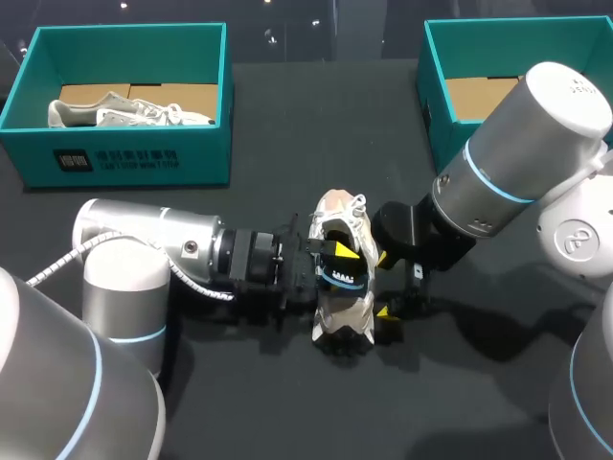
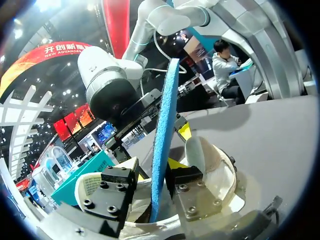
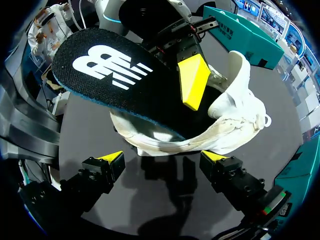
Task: Take the shoe out of the shoebox, open the shoe tongue, remove and reinsert the insole, then place the shoe into the shoebox
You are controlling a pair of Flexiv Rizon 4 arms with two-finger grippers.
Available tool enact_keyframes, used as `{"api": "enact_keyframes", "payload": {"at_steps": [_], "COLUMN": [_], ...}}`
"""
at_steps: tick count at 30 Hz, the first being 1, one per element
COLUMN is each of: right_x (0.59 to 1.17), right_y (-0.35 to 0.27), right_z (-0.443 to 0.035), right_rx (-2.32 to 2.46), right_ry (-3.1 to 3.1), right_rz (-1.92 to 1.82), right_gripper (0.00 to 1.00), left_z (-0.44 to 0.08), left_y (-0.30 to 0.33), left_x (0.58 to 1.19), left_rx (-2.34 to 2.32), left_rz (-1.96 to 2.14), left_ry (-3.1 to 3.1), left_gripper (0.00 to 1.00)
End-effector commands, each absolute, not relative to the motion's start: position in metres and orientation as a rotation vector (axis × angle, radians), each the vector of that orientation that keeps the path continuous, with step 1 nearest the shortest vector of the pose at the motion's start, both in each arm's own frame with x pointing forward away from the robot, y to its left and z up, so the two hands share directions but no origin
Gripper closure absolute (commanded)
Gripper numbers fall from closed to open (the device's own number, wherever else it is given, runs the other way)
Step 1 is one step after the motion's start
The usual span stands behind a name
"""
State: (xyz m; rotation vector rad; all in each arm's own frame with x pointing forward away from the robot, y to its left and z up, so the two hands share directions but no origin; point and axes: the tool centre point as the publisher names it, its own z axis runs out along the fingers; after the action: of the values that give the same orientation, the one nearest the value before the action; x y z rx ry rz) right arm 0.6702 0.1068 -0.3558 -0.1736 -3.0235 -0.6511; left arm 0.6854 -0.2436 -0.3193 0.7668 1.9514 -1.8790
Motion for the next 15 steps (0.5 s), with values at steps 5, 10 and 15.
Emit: {"api": "enact_keyframes", "payload": {"at_steps": [5, 10, 15], "right_x": [0.669, 0.669, 0.669], "right_y": [0.107, 0.107, 0.107], "right_z": [-0.356, -0.356, -0.356], "right_rx": [-0.175, -0.175, -0.175], "right_ry": [-3.025, -3.025, -3.025], "right_rz": [-0.649, -0.649, -0.649], "right_gripper": [0.0, 0.0, 0.0], "left_z": [-0.304, -0.31, -0.324], "left_y": [-0.238, -0.244, -0.25], "left_x": [0.664, 0.668, 0.682], "left_rx": [0.802, 0.834, 0.852], "left_rz": [-1.891, -1.888, -1.853], "left_ry": [1.919, 1.906, 1.923], "left_gripper": [1.0, 1.0, 1.0]}}
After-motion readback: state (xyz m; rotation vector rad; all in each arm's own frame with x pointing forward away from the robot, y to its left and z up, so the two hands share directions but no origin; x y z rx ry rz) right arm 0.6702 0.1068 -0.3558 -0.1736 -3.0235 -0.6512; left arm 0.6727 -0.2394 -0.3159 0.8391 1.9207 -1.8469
